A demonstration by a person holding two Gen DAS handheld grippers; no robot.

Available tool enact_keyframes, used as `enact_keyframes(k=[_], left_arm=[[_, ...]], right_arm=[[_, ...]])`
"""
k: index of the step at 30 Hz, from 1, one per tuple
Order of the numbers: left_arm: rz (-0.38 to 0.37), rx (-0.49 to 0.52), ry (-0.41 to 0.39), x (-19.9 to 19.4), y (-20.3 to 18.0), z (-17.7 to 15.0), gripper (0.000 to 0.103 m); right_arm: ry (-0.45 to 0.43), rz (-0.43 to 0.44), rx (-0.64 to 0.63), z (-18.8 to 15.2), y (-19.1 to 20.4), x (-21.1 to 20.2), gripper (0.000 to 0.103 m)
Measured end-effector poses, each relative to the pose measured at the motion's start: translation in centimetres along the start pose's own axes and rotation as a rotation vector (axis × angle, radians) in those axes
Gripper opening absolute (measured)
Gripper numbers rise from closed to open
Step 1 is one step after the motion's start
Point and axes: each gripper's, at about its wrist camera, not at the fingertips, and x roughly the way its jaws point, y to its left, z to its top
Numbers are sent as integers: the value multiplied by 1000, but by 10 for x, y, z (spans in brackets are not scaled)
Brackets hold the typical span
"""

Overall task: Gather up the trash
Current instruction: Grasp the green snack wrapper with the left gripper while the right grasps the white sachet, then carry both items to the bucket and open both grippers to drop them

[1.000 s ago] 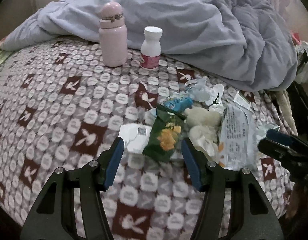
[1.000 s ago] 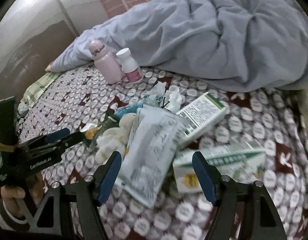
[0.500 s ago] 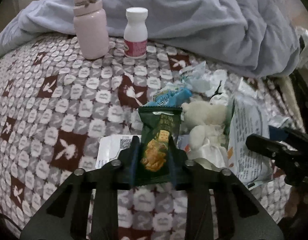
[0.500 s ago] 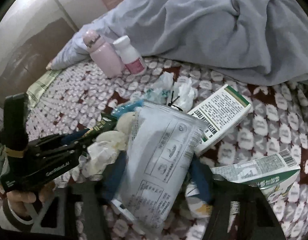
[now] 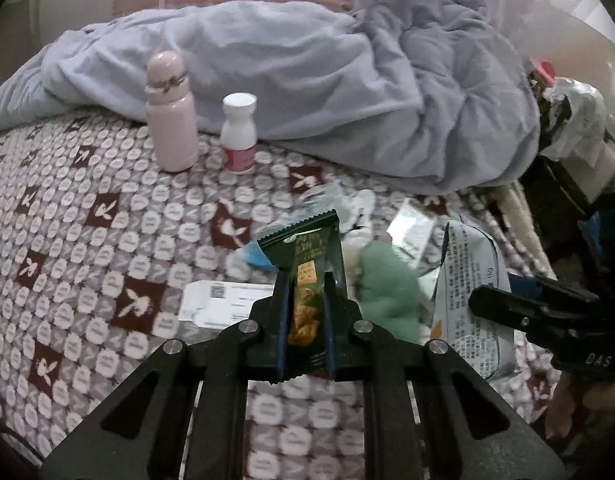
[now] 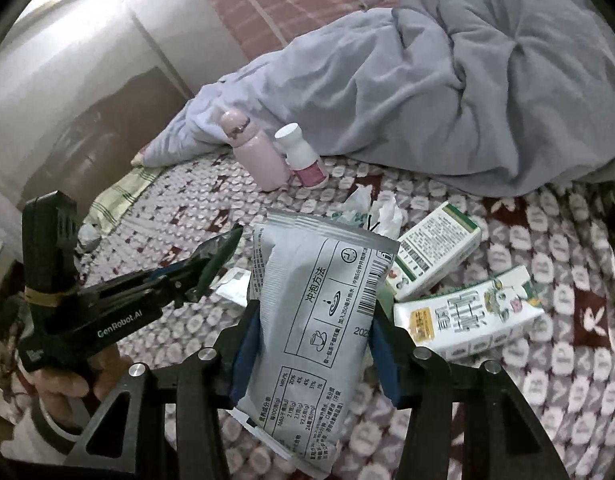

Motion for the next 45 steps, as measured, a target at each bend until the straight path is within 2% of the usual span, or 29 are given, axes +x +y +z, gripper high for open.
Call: enact_keyframes(k=[6,13,45], left_arm=[[-27,27,-13,-8,-27,-4,12],[-46,86,-21,-10,-68,-14,12],[-242,343,30,25,-293,-43,12]], right_arm=[[-28,-36,-31,-15,-3,-34,50],[-41,-107,-10,-39,-26,-61,50],[-214,-343,234,-98,-164,-216,50]])
